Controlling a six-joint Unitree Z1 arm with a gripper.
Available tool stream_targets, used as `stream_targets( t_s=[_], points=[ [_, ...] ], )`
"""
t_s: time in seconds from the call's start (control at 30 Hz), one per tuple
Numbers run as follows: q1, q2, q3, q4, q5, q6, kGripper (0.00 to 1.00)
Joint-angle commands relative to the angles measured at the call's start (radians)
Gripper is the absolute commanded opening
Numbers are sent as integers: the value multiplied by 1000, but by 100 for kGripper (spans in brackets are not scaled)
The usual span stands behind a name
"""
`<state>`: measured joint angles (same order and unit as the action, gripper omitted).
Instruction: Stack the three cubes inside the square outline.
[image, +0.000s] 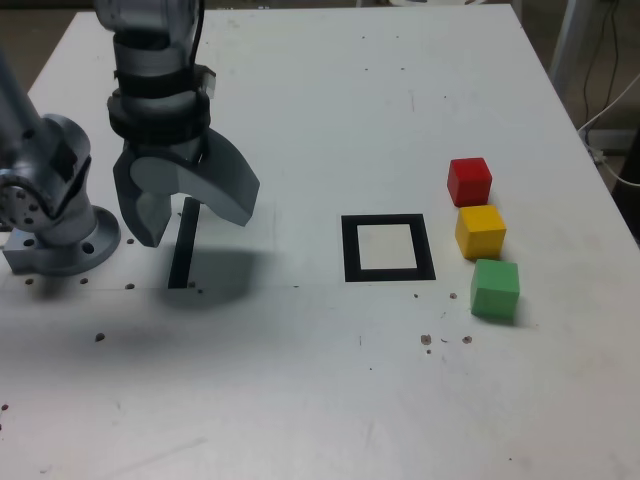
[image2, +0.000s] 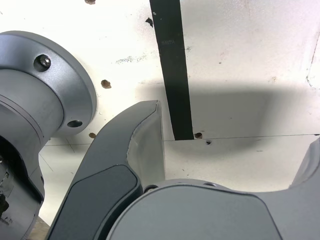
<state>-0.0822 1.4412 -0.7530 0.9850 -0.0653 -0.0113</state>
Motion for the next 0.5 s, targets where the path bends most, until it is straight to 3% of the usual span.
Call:
stream_targets(
  t_s=[0.0,0.13,0.23,0.37,0.47],
  points=[
    [-1,3,-16,14,-1,-2,99],
    [0,6,-86,76,11,-2,99],
    [7,30,-175,136,43,-2,99],
    [27,107,-306,177,82,14,99],
    [41,174,-407,189,90,36,99]
  ],
)
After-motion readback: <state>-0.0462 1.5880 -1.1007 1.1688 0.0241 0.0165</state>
